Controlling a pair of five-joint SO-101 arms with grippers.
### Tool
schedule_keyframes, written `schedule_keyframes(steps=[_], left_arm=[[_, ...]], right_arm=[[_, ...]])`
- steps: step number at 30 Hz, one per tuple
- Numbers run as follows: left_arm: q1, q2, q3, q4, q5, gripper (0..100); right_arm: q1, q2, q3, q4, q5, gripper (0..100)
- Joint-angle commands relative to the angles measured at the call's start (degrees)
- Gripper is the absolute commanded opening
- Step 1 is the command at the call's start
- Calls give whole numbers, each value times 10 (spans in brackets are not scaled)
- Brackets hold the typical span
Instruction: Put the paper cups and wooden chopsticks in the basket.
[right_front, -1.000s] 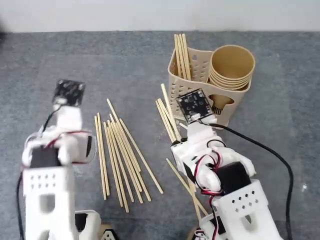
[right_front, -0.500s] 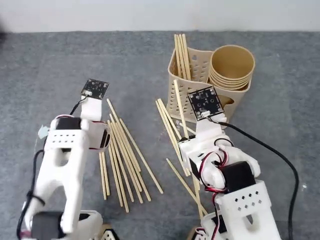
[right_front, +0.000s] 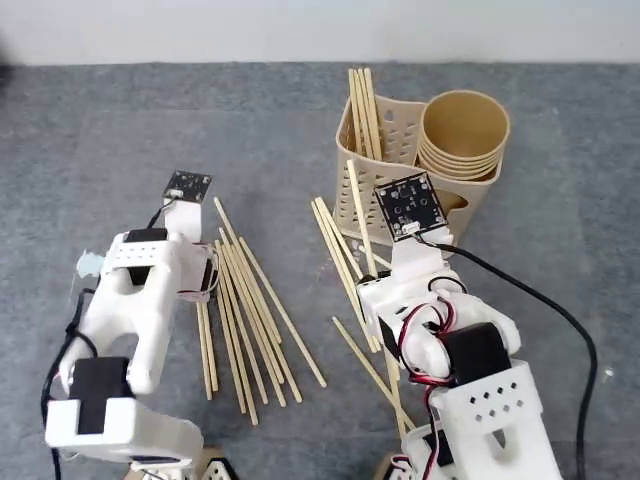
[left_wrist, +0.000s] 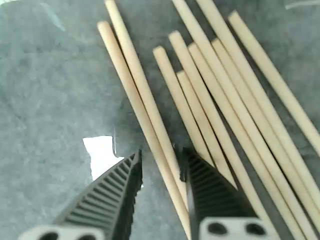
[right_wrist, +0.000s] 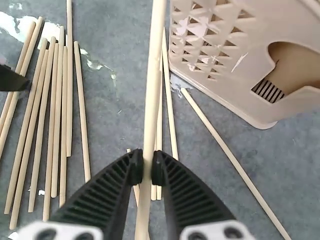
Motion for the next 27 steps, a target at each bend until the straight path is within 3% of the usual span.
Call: schedule_keyframes(steps=[1,7,12,17,27], left_arm=[[4,14,-36,7,4,126],[4,86,-95,67,5,116],[4,155,-166,120,4,14],[4,197,-216,167,2,13],[19,90,-223,222,1,12]], right_arm=[[3,-15,-3,2,6,8],[4,-15,-4,2,7,8],[2,-15,-5,2,7,8],[4,-15,-7,2,7,8],[2,-15,-9,-3,7,8]])
